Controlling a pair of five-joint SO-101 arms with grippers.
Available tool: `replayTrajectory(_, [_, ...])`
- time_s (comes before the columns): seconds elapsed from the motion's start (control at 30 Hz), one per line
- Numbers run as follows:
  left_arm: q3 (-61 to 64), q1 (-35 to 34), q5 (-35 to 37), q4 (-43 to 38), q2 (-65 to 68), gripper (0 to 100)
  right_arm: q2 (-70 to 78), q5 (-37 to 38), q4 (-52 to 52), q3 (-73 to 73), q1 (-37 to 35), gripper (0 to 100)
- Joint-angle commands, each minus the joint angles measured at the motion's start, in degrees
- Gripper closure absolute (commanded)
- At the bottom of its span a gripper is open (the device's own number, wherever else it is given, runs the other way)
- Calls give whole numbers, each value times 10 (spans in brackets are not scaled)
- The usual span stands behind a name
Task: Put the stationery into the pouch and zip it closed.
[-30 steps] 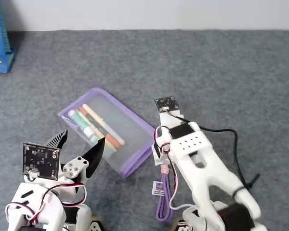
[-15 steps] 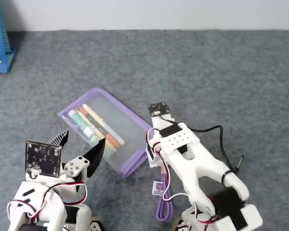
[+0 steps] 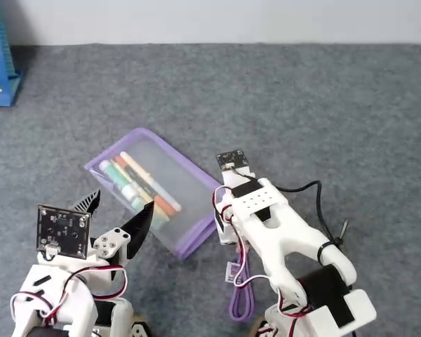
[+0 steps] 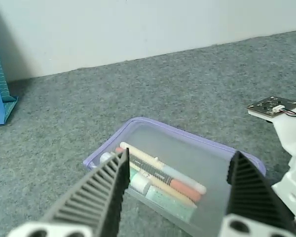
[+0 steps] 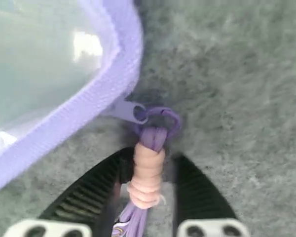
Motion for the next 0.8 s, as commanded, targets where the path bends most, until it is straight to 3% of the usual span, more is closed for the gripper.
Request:
replayTrajectory(0.0, [-6,-4,-1,2,-4,695,1,4,-13,-19,-13,990])
replayTrajectory(0.27, [-6,-4,-1,2,-4,695,-44,36,26,-18,-7,990])
replayTrajectory(0.5, [-6,-4,-1,2,-5,695,-276,122,48,-18,48,991])
replayTrajectory(0.77, [-8,-4,17,0,-5,695,-475,215,-4,-19,90,991])
